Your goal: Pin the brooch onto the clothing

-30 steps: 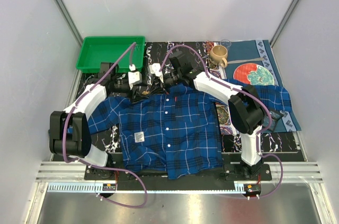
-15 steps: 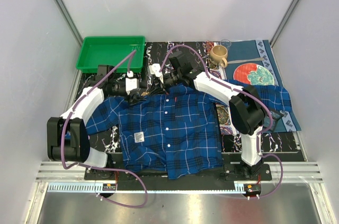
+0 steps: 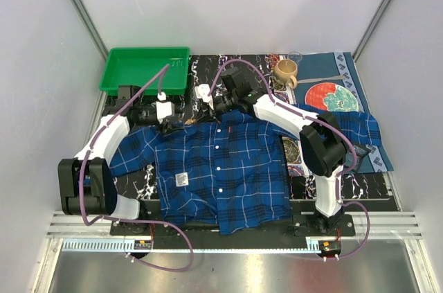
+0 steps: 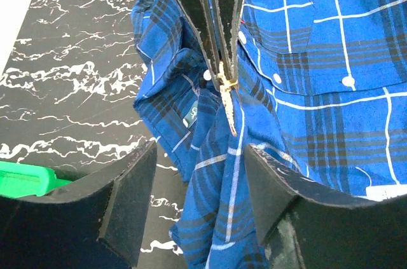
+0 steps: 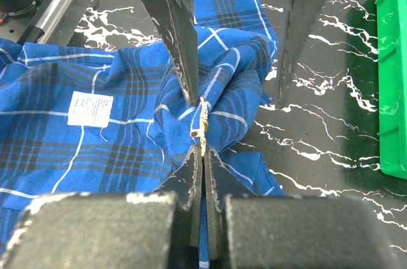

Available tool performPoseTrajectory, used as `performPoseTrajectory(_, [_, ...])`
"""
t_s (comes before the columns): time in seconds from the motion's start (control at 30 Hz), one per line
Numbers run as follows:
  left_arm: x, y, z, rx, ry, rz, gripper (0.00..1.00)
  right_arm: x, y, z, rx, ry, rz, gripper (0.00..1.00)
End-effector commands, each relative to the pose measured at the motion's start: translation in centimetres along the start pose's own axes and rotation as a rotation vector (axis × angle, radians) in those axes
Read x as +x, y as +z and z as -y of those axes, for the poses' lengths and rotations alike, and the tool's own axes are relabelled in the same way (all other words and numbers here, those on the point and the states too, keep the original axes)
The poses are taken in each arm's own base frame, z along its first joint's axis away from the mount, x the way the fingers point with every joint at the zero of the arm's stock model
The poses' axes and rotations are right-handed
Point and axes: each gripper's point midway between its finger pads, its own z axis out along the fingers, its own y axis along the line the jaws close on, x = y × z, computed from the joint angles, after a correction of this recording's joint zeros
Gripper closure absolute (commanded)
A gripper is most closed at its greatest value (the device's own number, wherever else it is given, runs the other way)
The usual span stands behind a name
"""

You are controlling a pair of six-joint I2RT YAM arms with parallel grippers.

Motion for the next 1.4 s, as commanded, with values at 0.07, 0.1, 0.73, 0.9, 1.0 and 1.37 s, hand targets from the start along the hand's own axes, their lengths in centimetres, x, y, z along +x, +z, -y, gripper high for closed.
performPoseTrajectory(0.07, [-3.9,-1.0,-0.7,-0.004,0.195,0.076,0.42,-3.2,-1.1,1.3,0.075,-0.121,0.015,1.00])
performPoseTrajectory(0.1, [-3.9,-1.0,-0.6,0.001,0.214,0.076,0.44,-3.3,-1.0,1.5,0.084,-0.125,0.014,1.00])
performPoseTrajectory(0.73, [-4.3,0.4,-1.0,-0.018,0.346,0.047,0.57,-3.4,-0.8,1.2,0.099,-0.136,0.008,1.00])
performPoseTrajectory(0.9, [-4.3,0.8,-1.0,-0.015,0.320,0.054,0.62,-3.4,-0.7,1.1,0.101,-0.136,0.004,1.00])
performPoseTrajectory(1.0, [-4.1,1.2,-0.7,-0.003,0.325,0.054,0.64,-3.3,-0.7,1.1,0.104,-0.134,0.001,1.00])
performPoseTrajectory(1.37, [-2.8,2.0,-0.2,0.045,0.367,0.024,0.96,-3.1,-0.8,1.4,0.122,-0.126,-0.011,0.93])
